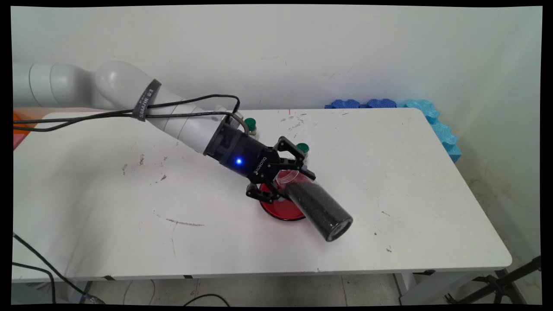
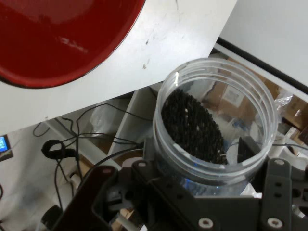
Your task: Pour the black seasoning powder in the red bowl
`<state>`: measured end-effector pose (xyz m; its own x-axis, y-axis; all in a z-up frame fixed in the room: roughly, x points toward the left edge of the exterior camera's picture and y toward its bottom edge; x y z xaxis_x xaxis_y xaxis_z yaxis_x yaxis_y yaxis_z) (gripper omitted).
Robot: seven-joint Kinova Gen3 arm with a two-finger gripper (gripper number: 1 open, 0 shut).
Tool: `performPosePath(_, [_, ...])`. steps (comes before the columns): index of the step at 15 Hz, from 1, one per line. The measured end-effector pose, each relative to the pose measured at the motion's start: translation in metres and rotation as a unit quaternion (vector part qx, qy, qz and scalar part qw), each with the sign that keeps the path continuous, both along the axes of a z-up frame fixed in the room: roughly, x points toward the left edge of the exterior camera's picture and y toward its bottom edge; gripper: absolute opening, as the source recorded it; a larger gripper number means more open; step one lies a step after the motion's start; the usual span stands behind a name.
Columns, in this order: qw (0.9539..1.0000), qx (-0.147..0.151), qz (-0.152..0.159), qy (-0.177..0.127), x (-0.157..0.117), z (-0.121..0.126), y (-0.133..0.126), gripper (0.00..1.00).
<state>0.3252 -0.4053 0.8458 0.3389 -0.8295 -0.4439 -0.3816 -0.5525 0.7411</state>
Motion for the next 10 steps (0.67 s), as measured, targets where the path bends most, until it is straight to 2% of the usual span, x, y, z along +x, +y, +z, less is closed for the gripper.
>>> performPosePath(10, [0.9982,0.024,0.050,0.023,0.0011,0.0001,-0.0008,0.00])
